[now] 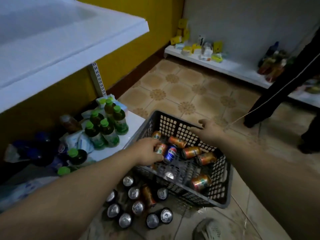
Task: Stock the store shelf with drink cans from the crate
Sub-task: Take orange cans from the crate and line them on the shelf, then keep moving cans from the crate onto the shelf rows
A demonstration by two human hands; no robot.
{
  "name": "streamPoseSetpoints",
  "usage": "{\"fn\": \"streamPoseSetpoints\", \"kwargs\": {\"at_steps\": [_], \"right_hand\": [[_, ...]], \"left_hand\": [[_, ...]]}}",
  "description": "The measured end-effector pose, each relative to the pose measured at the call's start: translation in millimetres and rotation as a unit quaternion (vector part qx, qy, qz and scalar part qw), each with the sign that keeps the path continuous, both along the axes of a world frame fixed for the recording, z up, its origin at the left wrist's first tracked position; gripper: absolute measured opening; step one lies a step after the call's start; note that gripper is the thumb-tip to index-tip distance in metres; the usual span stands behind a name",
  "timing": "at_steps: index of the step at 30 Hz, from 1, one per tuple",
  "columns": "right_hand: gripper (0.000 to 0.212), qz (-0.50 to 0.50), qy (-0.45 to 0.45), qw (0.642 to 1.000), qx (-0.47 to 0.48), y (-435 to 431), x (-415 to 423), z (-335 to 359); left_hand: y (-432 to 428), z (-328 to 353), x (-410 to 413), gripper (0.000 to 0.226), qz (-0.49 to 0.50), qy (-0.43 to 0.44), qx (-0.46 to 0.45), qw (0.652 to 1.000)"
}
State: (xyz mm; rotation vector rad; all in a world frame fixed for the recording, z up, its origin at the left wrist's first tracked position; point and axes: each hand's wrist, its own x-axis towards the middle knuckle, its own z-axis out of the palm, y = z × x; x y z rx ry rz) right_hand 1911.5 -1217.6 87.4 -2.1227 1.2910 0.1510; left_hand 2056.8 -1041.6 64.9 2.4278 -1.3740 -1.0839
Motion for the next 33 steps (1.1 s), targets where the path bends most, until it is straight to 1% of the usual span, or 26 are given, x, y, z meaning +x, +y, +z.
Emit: {"fn": "streamPoseSetpoints", "kwargs": {"at_steps": [1, 3, 4, 6, 8, 11, 14, 16, 18, 20, 22, 23, 25, 27, 29, 31, 33], "right_hand": [[0.061, 0.000, 0.007, 1.000, 0.022, -8, 1, -24], [0.066, 0.002, 0.037, 0.998, 0.056, -21, 2, -70], [0.067, 0.002, 0.050, 0.996, 0.069, -28, 2, -95], [0.060, -0.003, 0.060, 0.994, 0.093, -38, 5, -141], [0.056, -0.016, 0.056, 0.992, 0.115, -48, 10, -188], [0.055, -0.034, 0.042, 0.985, 0.166, -59, 22, -254], [0.051, -0.053, 0.032, 0.978, 0.200, -64, 40, -312], [0.052, -0.087, 0.019, 0.969, 0.230, -63, 54, -347], [0.055, -0.135, -0.008, 0.954, 0.267, -61, 67, -379], [0.066, -0.211, -0.046, 0.929, 0.299, -57, 79, -405], [0.083, -0.281, -0.087, 0.903, 0.312, -54, 88, -421], [0.090, -0.303, -0.102, 0.896, 0.307, -53, 91, -425], [0.096, -0.329, -0.118, 0.887, 0.301, -55, 93, -428], [0.091, -0.333, -0.144, 0.879, 0.310, -54, 91, -420], [0.081, -0.326, -0.181, 0.874, 0.313, -50, 87, -403], [0.076, -0.312, -0.211, 0.874, 0.308, -45, 83, -373], [0.079, -0.302, -0.235, 0.871, 0.308, -40, 81, -337]], "left_hand": [[-13, -22, 3, 0.072, 0.007, 0.007, 0.016, 1.000], [-37, -66, 7, 0.080, 0.023, 0.027, 0.044, 0.998], [-49, -87, 8, 0.079, 0.028, 0.038, 0.054, 0.997], [-70, -127, 10, 0.071, 0.030, 0.053, 0.070, 0.996], [-89, -163, 14, 0.068, 0.030, 0.062, 0.084, 0.994], [-110, -212, 22, 0.070, 0.035, 0.070, 0.105, 0.991], [-121, -258, 33, 0.076, 0.040, 0.068, 0.107, 0.991], [-125, -284, 40, 0.081, 0.045, 0.063, 0.113, 0.991], [-127, -305, 44, 0.080, 0.046, 0.066, 0.119, 0.990], [-128, -324, 47, 0.078, 0.043, 0.074, 0.121, 0.989], [-128, -336, 47, 0.075, 0.041, 0.082, 0.131, 0.987], [-128, -339, 47, 0.074, 0.039, 0.087, 0.134, 0.986], [-129, -340, 45, 0.071, 0.041, 0.094, 0.128, 0.986], [-127, -336, 44, 0.067, 0.060, 0.110, 0.097, 0.987], [-124, -328, 42, 0.069, 0.103, 0.160, 0.065, 0.980], [-120, -311, 41, 0.083, 0.158, 0.218, 0.037, 0.962], [-114, -286, 38, 0.091, 0.209, 0.272, 0.011, 0.939]]}}
